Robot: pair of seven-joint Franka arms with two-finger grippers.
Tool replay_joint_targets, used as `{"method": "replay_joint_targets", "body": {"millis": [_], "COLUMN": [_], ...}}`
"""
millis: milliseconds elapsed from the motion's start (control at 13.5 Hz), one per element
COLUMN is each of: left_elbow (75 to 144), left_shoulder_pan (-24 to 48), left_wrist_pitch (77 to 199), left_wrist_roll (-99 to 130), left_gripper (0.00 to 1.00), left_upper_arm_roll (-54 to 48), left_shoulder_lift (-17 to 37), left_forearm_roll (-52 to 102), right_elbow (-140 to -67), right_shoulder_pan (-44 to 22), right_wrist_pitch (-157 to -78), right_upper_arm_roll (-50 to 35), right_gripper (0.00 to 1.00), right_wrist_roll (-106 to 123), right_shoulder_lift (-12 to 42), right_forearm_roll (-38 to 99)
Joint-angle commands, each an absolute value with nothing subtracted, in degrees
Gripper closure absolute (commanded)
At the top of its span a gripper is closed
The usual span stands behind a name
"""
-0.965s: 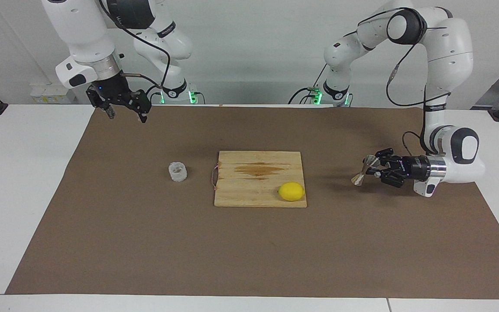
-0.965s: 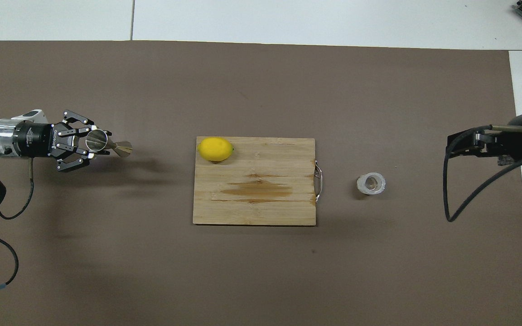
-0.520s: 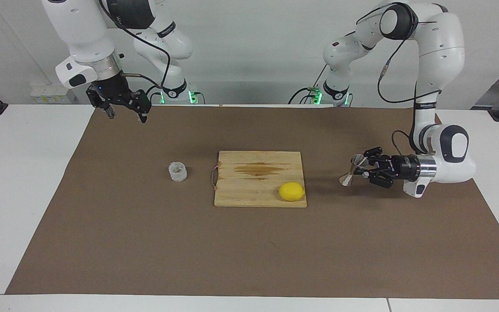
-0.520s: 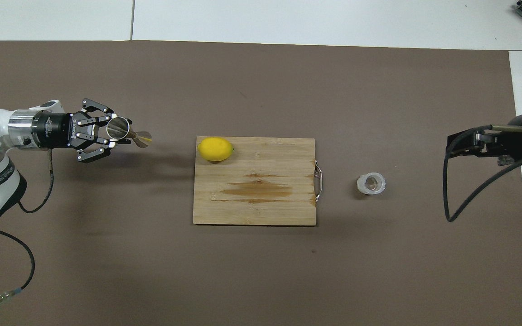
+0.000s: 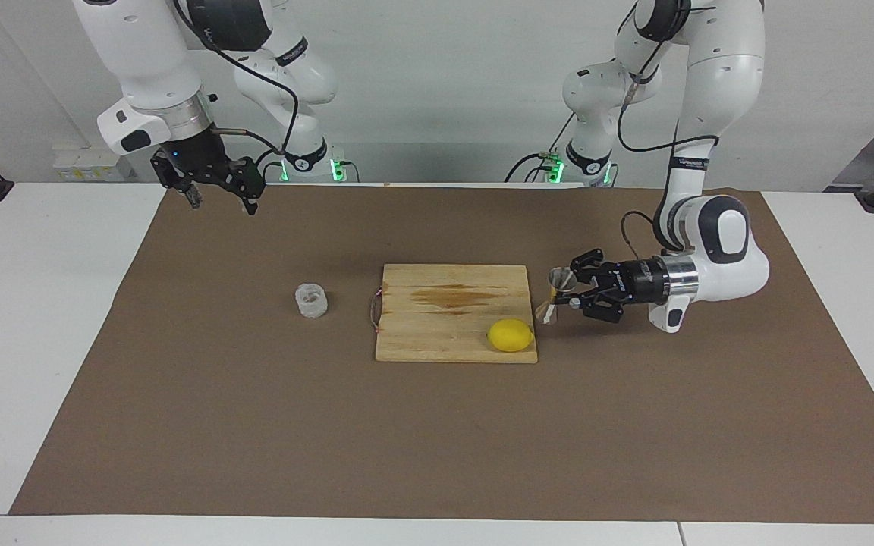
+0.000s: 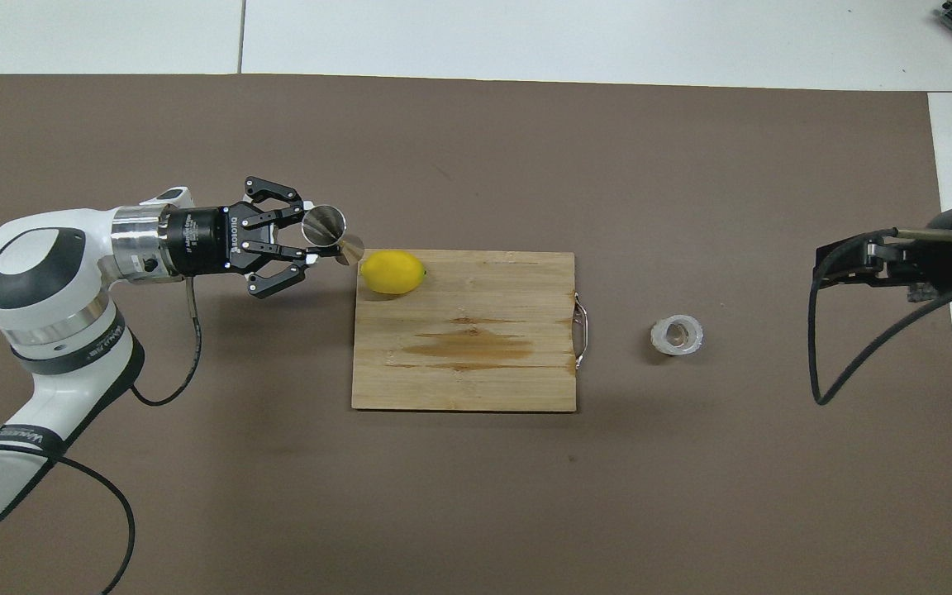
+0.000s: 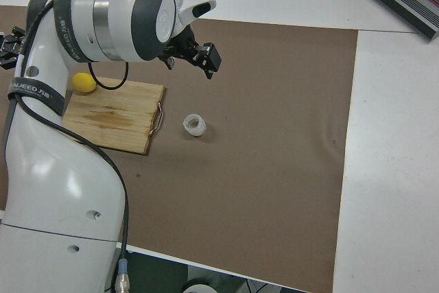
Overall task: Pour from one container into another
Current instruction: 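Lift the metal cup with the left gripper toward the wooden board, then lower the metal cup onto the board center with the left gripper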
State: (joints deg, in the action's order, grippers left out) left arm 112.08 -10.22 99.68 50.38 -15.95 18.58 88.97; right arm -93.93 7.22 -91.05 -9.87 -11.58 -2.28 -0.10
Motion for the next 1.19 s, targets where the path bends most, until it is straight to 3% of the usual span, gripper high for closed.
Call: {"method": "replay_joint_targets", "body": {"millis": [0, 891, 1113], "left_elbow": [117.4, 122.2, 122.3], "left_shoulder_pan": [-6.9, 4.2, 7.3], "left_wrist_pitch": [103.6, 109.6, 109.8], "left_wrist_roll": [51.0, 45.6, 38.8], "left_gripper": [1.0, 1.0, 1.0], "left_upper_arm_roll": [-15.0, -15.0, -15.0], "left_shoulder_lift": [14.3, 13.0, 15.7], "left_forearm_roll": [94.5, 101.4, 106.4], "right_elbow": [-94.2, -94.2, -94.2], "right_shoulder_pan": [8.1, 8.1, 8.1], "right_wrist_pitch": [-90.4, -90.4, -90.4], "right_upper_arm_roll": [-10.2, -10.2, -10.2], "right_gripper": [0.0, 0.0, 0.0], "right_wrist_roll": [-10.7, -10.7, -10.7], "right_shoulder_lift": [-2.6, -2.6, -2.6], "right_forearm_roll": [1.2, 1.2, 1.1]}}
